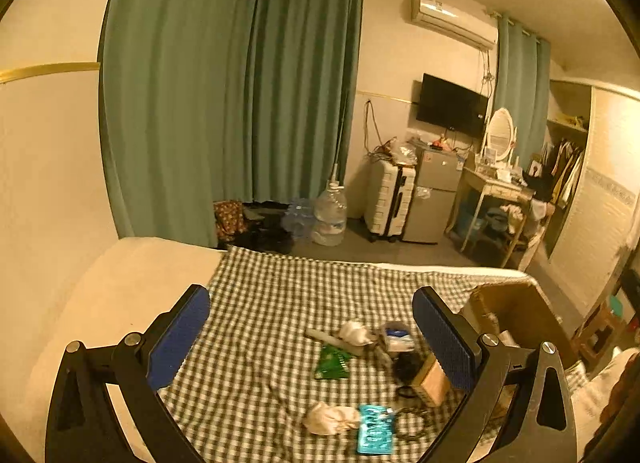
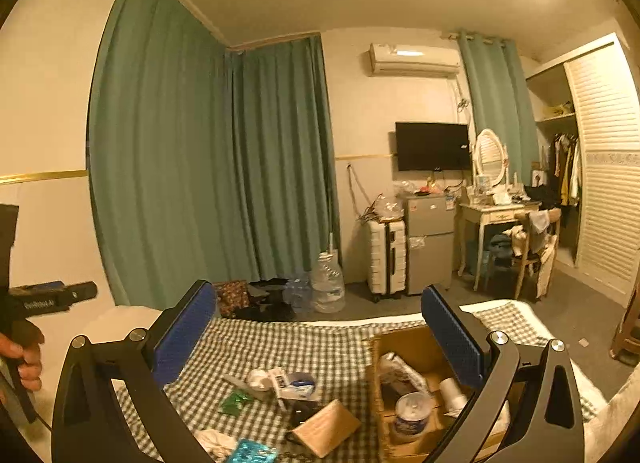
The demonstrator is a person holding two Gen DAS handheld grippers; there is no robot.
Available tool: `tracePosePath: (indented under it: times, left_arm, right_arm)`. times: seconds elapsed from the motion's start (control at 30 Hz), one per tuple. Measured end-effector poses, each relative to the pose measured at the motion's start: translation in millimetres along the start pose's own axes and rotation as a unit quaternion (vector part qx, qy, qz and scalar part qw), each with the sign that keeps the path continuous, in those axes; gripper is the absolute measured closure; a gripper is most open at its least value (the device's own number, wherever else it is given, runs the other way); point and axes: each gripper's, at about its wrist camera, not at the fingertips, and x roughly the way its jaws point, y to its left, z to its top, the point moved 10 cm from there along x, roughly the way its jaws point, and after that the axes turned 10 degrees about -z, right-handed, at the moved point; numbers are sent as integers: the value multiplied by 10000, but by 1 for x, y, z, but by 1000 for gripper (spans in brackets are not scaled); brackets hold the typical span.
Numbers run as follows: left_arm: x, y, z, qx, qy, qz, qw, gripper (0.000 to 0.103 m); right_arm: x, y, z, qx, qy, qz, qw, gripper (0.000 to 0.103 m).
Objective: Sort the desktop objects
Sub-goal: 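Move both tools back over the remaining items on the bed, then grasp the white lace cloth with left tool while right tool grasps amoxicillin box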
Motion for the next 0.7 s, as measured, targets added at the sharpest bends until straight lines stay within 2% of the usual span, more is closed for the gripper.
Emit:
tracePosePath:
  times: [0.2,0.37,0.47,0.63,0.7]
  left_arm:
    - [33,9,-29,71,365,-8,9993,0]
    - [66,10,-64,145,826,24,9965,0]
    - [88,12,-91,69,1257,-11,9920,0]
    - [120,19,-130,-251,1918,-49,9811,0]
    - [134,21,-147,-410,2160,-25,9755,0]
  right_arm:
    - [26,25,-25,12,355,172,9992,0]
    - [70,43,-68,3,1071,408,9934,0]
    - [93,55,-102,6,1660,589,9844,0]
    - [123,63,-161,-355,2272,495,9719,0]
    - [136,60,-191,-521,2602,359,9635,0]
